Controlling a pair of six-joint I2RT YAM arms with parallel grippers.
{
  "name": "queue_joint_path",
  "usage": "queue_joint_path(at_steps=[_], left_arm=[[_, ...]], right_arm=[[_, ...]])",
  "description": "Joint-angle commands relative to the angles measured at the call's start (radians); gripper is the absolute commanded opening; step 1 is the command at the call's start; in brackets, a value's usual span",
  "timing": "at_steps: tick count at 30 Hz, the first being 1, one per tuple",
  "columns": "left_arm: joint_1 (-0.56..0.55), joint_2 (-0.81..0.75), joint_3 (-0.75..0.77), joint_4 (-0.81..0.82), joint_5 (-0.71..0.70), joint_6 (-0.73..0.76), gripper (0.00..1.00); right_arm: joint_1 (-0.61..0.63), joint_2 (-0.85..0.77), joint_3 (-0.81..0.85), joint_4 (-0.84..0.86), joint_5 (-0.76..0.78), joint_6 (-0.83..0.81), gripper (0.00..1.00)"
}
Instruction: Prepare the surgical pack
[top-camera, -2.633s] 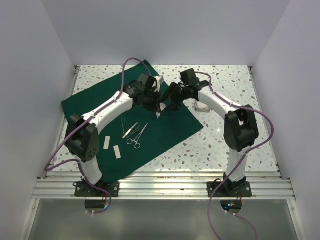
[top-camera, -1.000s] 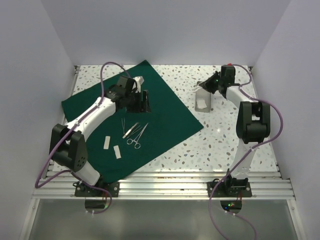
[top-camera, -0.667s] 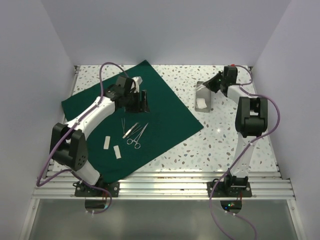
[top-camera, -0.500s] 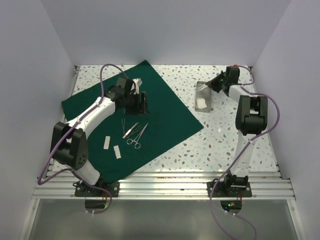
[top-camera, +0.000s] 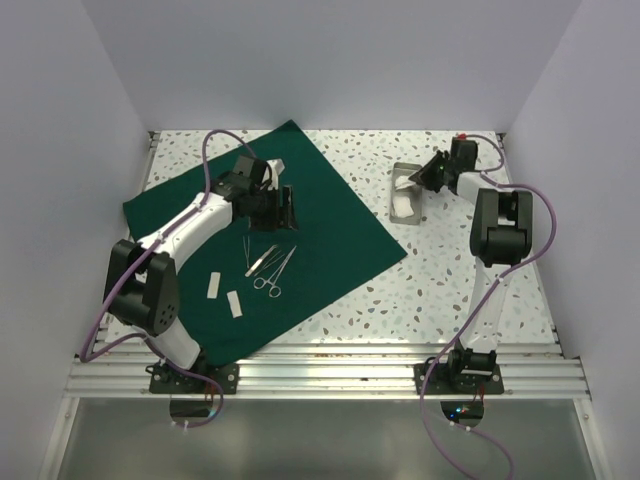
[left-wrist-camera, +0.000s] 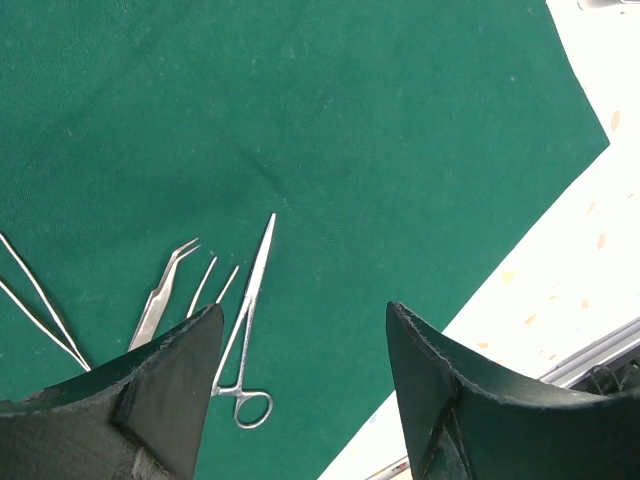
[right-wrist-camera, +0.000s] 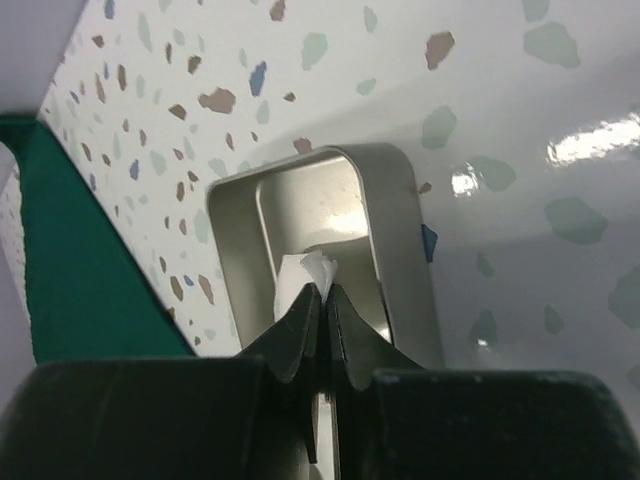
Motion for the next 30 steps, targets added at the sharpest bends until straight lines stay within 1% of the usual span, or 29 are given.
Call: queue_joint_path(at_steps=[1,5,9,11,15,17,19,20,21,22,23,24,26,27,28,30], left_arm=[[0.011,-0.007,0.007,0.011,0.013,0.018,0.7],[0.013,-0.015,0.001,0.011,0.011,0.018,0.7],[0.014,-0.026,-0.006,0.01,0.01,0.017,0.7],[0.014,-0.03,-0.011,0.004,0.004,0.015,0.7],[0.016,-0.048,-0.017,-0.022,-0.056,0.0,0.7],[0.017,-0.056,-0.02,-0.042,-0.082,-0.006,0.7],[0.02,-0.068,-0.025,-0.081,-0.149,-0.025,0.7],[0.023,-0.075,-0.026,-0.094,-0.175,-0.031,0.7],[0.025,-0.076,-0.028,-0.11,-0.227,-0.046,0.7],[0.028,-0.078,-0.031,-0.143,-0.245,-0.057,0.7],[0.034,-0.084,-0.033,-0.156,-0.277,-0.066,0.71],[0.037,-0.087,-0.043,-0.17,-0.3,-0.081,0.71],[0.048,-0.104,-0.054,-0.202,-0.332,-0.101,0.71],[0.053,-0.111,-0.065,-0.216,-0.373,-0.129,0.72],[0.056,-0.119,-0.072,-0.243,-0.39,-0.144,0.72],[0.079,-0.14,-0.094,-0.272,-0.412,-0.172,0.72]], right_arm=[[-0.001,-0.068,-0.029,-0.043,-0.012,-0.088,0.05],[-0.001,-0.072,-0.034,-0.089,0.002,-0.14,0.06],[-0.001,-0.06,-0.02,-0.097,0.011,-0.147,0.09],[0.0,-0.04,0.014,-0.101,0.013,-0.145,0.11],[0.006,-0.012,0.076,-0.129,0.019,-0.142,0.15],[0.014,-0.005,0.122,-0.15,0.034,-0.154,0.23],[0.031,-0.002,0.174,-0.201,0.048,-0.157,0.32],[0.037,-0.002,0.188,-0.219,0.062,-0.16,0.44],[0.051,-0.003,0.201,-0.257,0.089,-0.164,0.47],[0.057,-0.009,0.221,-0.274,0.103,-0.167,0.5],[0.065,-0.015,0.227,-0.294,0.123,-0.173,0.58],[0.066,-0.031,0.233,-0.328,0.15,-0.176,0.64],[0.097,-0.043,0.248,-0.362,0.204,-0.19,0.7],[0.109,-0.051,0.254,-0.406,0.227,-0.194,0.7],[0.112,-0.071,0.259,-0.428,0.279,-0.2,0.7],[0.118,-0.098,0.253,-0.484,0.325,-0.208,0.71]])
